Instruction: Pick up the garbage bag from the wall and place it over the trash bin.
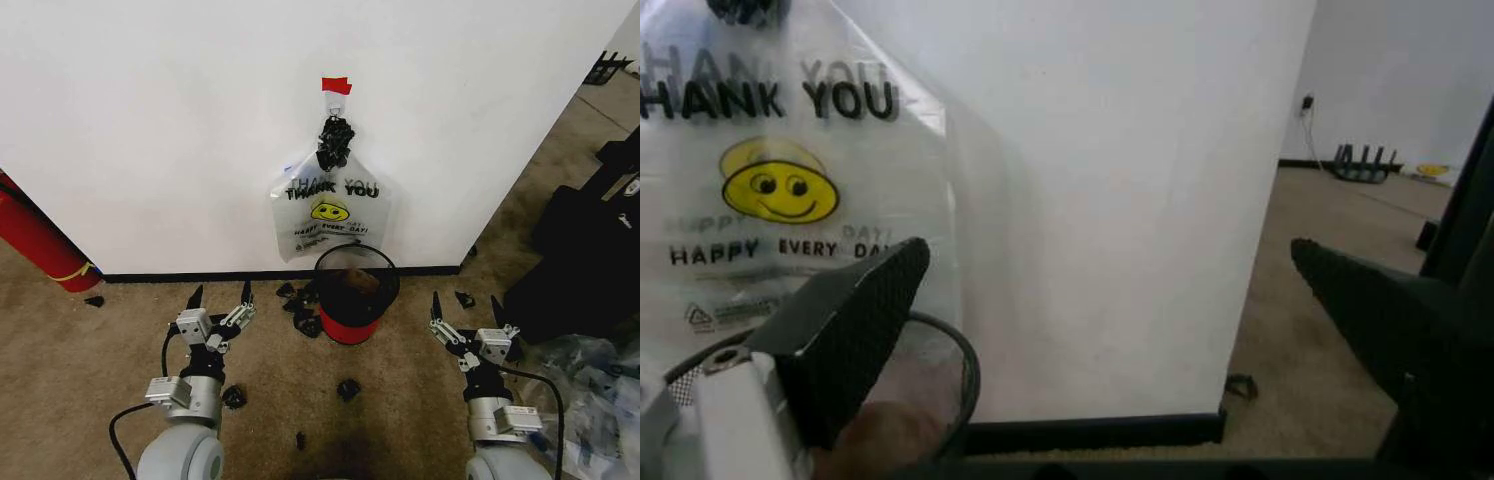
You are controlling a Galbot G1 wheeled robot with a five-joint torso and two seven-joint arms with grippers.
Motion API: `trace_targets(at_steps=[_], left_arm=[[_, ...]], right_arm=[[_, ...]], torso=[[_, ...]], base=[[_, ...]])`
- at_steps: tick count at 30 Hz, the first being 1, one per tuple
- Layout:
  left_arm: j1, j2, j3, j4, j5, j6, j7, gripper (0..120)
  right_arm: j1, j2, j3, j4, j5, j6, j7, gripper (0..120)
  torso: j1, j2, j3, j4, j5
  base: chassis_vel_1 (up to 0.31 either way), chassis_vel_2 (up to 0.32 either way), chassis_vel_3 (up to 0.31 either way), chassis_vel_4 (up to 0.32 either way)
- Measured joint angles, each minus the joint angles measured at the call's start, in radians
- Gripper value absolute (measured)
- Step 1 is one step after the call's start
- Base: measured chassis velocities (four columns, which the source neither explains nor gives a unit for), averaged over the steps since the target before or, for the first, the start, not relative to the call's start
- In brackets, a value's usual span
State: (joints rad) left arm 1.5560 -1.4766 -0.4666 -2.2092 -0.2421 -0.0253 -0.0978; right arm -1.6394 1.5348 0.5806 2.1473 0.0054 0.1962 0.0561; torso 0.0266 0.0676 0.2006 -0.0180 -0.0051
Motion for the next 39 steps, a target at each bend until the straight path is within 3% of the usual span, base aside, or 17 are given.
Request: trace_targets(at_steps=[26, 33, 39], left_arm=[[0.066, -0.036, -0.015, -0.035, 0.07, -0.055, 0.022, 100], [0.065, -0.022, -0.026, -0.035, 0.078, -0.053, 0.025, 100], [0.059, -0.027, -0.02, -0.018, 0.1, -0.048, 0.035, 100]], right_arm=[[0.033, -0.027, -0.008, -0.003, -0.004, 0.043, 0.025, 100], [0.103, -0.06, -0.071, -0.017, 0.067, 0.063, 0.006, 100], [0.298, -0.112, -0.185, -0.052, 0.153, 0.002, -0.002, 100]], torso=[[0.0, 0.0, 0.0, 0.0, 0.0], [0.0, 0.0, 0.0, -0.0002, 0.0], [0.0, 0.0, 0.0, 0.0003, 0.0001]], base=[[0.0, 0.0, 0.0, 0.0], [0.0, 0.0, 0.0, 0.0], [0.0, 0.0, 0.0, 0.0]])
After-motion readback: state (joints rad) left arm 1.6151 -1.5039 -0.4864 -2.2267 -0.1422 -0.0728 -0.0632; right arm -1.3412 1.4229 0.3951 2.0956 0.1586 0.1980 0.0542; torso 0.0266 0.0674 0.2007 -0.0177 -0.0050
